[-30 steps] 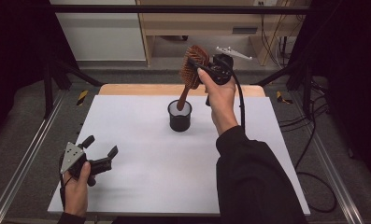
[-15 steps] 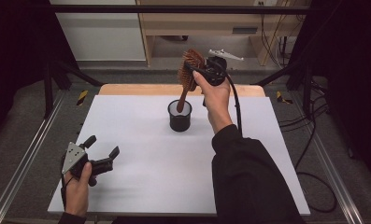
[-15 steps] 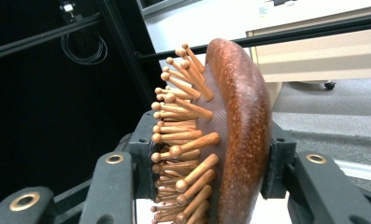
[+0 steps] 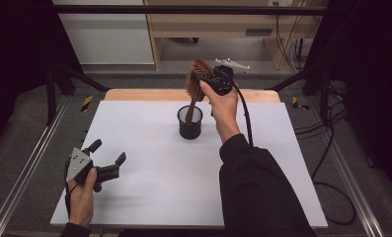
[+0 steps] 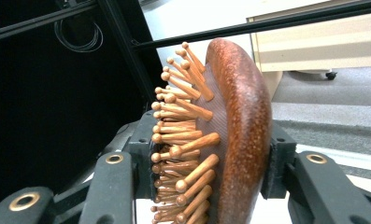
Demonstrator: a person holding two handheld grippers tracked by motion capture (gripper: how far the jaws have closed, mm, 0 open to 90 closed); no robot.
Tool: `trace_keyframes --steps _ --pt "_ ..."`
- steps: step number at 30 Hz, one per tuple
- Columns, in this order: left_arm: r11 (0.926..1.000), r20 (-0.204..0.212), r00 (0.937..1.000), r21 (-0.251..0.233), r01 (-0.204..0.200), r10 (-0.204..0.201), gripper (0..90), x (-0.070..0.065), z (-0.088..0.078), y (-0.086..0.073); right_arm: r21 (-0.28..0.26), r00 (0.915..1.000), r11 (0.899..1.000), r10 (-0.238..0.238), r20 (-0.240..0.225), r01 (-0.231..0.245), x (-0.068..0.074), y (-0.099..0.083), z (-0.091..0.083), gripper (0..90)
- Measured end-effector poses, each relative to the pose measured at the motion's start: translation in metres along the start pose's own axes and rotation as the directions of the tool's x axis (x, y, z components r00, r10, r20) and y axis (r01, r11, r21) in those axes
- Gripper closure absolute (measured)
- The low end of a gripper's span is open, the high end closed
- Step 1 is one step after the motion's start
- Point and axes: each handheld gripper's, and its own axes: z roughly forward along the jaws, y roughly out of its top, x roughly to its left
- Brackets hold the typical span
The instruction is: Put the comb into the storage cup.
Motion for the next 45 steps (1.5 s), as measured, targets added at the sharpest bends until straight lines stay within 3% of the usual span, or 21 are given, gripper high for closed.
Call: trace_keyframes --steps 20,45 --pt "0.9999 0.009 0.9999 0.015 0.005 -0.005 1.2 0.000 0.000 -0.001 0.036 0.9999 0.999 0.016 0.001 -0.016 -0.009 -0.015 0.010 50.6" --pt "0.9998 0.008 1.0000 0.020 -0.003 0.003 1.3 0.001 -0.002 -0.001 0.058 0.9991 0.997 0.041 -0.013 -0.041 -0.008 -0.030 0.017 50.4"
